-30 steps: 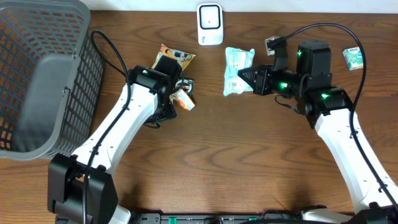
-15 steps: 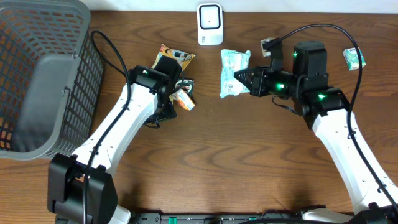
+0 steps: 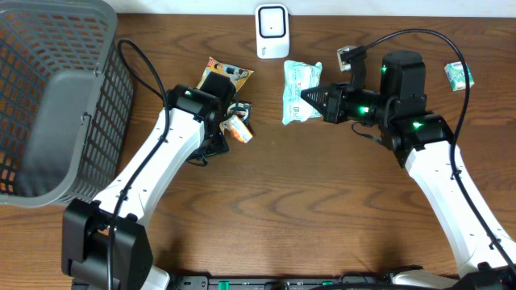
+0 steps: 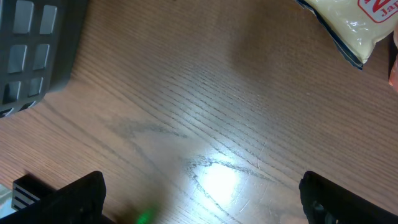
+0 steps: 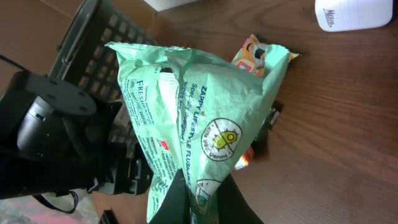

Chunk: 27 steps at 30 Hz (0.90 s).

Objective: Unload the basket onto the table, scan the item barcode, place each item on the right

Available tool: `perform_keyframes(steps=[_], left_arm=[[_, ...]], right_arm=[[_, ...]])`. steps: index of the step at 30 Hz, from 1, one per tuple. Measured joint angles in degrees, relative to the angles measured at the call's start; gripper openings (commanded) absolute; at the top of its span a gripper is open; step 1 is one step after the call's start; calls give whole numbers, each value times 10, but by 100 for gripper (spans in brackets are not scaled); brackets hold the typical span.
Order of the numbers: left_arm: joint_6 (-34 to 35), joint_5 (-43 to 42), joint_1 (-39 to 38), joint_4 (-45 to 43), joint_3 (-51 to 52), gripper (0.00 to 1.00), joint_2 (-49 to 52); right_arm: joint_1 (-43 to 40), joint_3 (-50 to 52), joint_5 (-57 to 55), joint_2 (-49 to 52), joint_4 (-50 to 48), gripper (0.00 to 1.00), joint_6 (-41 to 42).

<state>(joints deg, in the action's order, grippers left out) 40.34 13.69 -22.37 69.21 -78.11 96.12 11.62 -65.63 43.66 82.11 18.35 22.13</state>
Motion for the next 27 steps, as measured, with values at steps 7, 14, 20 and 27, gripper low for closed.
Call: perform_keyframes(steps=[7,14,20,27], left_arm=[[0,0,0,0,0,98,0],[0,0,0,0,0,98,0],[0,0,0,0,0,98,0],[0,0,0,0,0,98,0]], right_arm=[[0,0,-17,0,5,2,0],[35,0,-175,20,62,2,-7],[58,0,-277,78,25,2,-46],[67,0,-401,97,15,2,-88]])
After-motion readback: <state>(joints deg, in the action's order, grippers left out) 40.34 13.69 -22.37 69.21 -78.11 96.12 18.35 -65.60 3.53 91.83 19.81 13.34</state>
